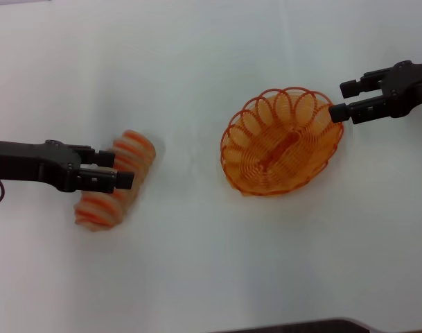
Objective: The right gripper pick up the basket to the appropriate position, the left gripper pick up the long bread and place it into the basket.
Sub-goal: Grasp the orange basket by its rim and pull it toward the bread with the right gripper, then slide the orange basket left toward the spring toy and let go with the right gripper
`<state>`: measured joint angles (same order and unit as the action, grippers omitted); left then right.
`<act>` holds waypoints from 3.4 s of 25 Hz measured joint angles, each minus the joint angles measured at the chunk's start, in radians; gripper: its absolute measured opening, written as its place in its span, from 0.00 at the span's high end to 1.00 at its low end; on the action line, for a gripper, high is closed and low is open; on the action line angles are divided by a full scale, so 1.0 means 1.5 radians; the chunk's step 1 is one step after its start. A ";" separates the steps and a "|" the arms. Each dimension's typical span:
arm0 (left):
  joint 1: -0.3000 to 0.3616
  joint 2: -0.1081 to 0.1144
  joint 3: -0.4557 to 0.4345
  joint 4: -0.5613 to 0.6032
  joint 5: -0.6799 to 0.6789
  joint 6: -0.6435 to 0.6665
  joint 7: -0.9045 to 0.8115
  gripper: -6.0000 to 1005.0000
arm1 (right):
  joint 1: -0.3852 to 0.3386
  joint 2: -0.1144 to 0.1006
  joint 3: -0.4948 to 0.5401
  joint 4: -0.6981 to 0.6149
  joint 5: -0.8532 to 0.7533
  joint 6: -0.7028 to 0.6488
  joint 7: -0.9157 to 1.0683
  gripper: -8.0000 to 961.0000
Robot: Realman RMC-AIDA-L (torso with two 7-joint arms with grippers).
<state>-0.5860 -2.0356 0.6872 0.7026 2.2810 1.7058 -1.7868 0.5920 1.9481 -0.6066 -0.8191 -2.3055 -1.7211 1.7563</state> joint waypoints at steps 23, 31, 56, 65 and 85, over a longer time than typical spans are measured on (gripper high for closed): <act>-0.009 0.003 0.005 0.002 0.000 0.007 -0.019 0.19 | 0.122 -0.024 0.000 -0.043 -0.110 0.012 0.155 0.21; -0.012 0.005 0.003 0.003 0.000 0.018 -0.034 0.19 | 0.175 0.004 -0.069 -0.017 -0.198 0.117 0.224 0.21; -0.010 0.001 0.005 -0.002 0.000 0.017 -0.035 0.19 | 0.163 0.046 -0.136 0.061 -0.274 0.226 0.241 0.33; -0.006 0.000 0.005 -0.002 0.000 0.016 -0.034 0.19 | 0.167 0.048 -0.135 0.079 -0.273 0.237 0.249 0.56; -0.012 -0.003 0.005 -0.003 0.000 0.004 -0.035 0.19 | 0.082 0.029 -0.044 0.031 -0.116 0.173 0.255 0.90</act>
<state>-0.6044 -2.0402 0.6946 0.6979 2.2810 1.7124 -1.8389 0.7156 1.9918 -0.6721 -0.7731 -2.4788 -1.4621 2.1383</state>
